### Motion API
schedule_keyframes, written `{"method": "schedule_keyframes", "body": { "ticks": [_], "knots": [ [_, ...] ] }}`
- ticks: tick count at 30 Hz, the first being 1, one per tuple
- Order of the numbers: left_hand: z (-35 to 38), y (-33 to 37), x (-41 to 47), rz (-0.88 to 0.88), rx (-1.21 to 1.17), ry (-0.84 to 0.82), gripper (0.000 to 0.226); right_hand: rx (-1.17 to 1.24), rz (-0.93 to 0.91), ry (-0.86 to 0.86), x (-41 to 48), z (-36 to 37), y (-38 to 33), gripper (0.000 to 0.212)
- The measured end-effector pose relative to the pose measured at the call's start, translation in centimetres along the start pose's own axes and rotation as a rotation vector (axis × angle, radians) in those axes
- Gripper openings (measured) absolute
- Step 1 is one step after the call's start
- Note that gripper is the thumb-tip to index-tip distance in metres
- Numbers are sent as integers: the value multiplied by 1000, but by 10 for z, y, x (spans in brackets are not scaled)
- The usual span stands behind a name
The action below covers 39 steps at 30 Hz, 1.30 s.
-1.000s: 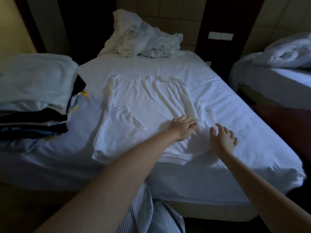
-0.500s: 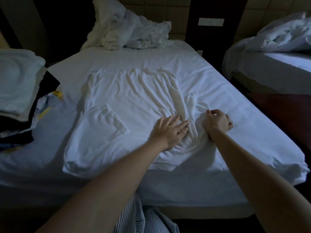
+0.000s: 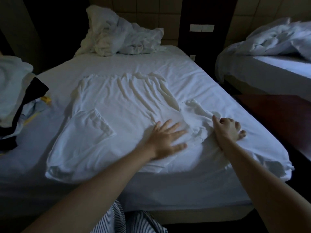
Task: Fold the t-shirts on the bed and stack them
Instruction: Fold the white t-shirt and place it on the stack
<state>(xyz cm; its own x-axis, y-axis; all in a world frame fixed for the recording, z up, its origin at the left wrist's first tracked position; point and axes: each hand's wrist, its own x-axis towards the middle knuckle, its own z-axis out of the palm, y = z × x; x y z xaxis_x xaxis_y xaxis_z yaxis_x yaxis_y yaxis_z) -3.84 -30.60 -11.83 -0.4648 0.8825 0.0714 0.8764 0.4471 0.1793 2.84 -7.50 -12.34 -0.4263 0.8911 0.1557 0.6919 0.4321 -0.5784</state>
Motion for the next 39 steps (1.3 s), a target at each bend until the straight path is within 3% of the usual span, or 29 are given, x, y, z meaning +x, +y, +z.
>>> {"method": "schedule_keyframes", "body": {
  "ticks": [3,6,11,14,16,19,21,24,29,32,35,39],
  "knots": [
    [14,7,-2,88,136,-21,79,49,35,27,1,1,-1,44],
    [12,7,0,36,114,18,63,184,97,64,-1,-3,-3,41],
    [2,15,-3,-84,-223,-101,50,363,185,126,-2,-10,2,34],
    [6,19,-4,73,98,-154,55,295,155,96,-3,-9,4,33],
    [4,21,-2,77,133,-201,58,270,135,80,-4,-7,5,36],
    [-7,24,10,4,-53,-233,59,285,141,85,-4,-7,5,40],
    [-17,24,29,-49,-231,-116,57,298,140,110,-4,-7,5,35],
    [-29,24,78,-102,-406,18,34,273,111,125,-4,-4,3,29],
    [-20,14,163,-176,-350,-50,36,259,112,168,0,8,7,34],
    [-14,3,200,-240,-284,-50,45,377,155,265,1,12,10,30],
    [-16,-7,218,-272,-323,-97,55,369,132,338,0,19,12,42],
    [-38,-15,233,-222,-445,-214,36,359,137,370,5,25,11,46]
  ]
}}
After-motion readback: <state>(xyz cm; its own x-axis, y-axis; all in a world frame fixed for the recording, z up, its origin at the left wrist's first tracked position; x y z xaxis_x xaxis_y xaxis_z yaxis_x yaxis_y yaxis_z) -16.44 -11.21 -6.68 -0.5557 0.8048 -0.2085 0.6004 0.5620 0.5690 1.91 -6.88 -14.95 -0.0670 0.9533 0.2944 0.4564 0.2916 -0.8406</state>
